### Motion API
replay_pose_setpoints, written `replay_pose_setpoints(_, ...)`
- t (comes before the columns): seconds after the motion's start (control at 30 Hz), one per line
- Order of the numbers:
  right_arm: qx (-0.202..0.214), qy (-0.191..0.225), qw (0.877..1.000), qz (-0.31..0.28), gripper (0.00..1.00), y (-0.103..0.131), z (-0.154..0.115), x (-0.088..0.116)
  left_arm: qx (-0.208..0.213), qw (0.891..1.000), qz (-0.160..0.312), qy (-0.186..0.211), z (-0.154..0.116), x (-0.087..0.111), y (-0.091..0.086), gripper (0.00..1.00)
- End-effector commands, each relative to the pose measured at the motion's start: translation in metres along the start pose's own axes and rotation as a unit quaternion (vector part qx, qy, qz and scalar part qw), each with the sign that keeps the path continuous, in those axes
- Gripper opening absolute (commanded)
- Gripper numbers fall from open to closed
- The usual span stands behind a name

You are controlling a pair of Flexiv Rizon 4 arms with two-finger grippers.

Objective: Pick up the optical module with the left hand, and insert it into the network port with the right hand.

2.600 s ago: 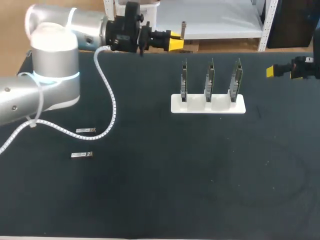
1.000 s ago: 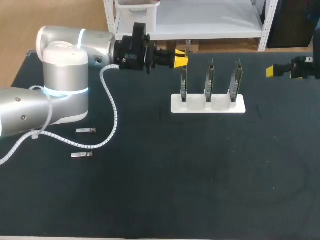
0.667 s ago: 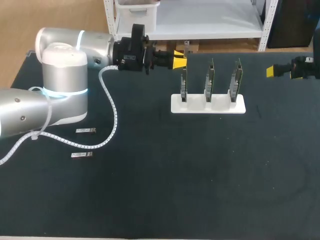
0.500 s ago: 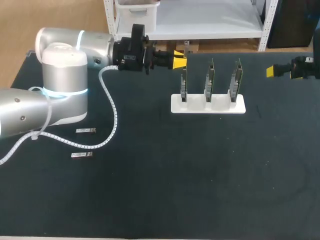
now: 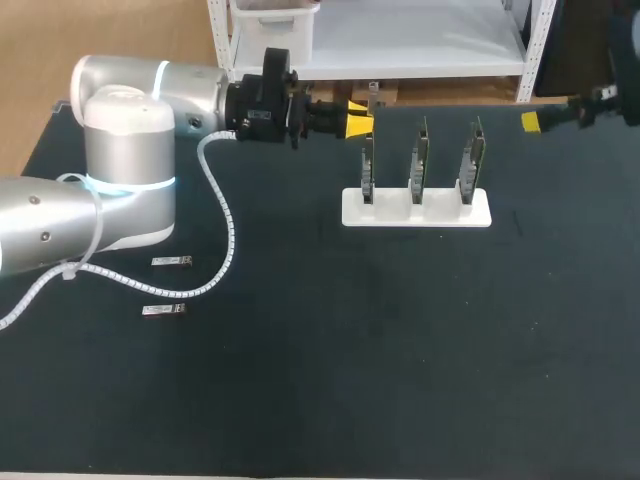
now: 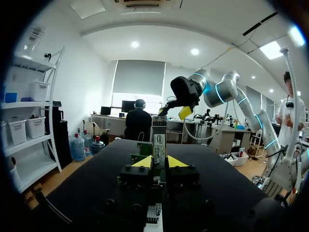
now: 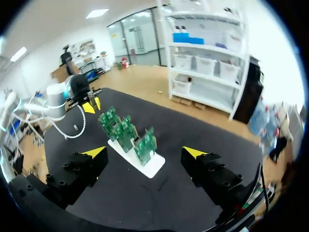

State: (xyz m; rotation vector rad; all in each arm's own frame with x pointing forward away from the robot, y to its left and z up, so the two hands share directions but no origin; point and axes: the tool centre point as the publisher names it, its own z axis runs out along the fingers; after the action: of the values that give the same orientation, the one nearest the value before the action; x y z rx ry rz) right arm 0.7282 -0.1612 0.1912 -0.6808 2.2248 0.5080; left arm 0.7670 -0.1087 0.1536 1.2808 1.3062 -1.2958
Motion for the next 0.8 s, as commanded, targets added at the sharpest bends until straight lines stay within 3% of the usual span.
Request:
replay_pose_setpoints(0.03,-0.151,0.012,0.985,-0.077,1.00,-0.003,0.030,-0.025,-0.003,1.000,0.000,0.000,0.000,0.000,-0.002,0.00)
replay_pose_setpoints(0.27,-0.228,0.017,0.961,-0.156,1.00,0.015,0.055,-0.053,-0.003,1.000,0.000,0.000,0.000,0.000,-0.002,0.00)
replay_pose_setpoints(0.47,-0.283,0.031,0.937,-0.203,1.00,0.036,0.072,-0.062,-0.003,1.000,0.000,0.000,0.000,0.000,-0.002,0.00)
replay_pose_setpoints(0.8,-0.307,0.027,0.924,-0.227,1.00,0.063,0.090,-0.070,-0.003,1.000,0.000,0.000,0.000,0.000,-0.002,0.00)
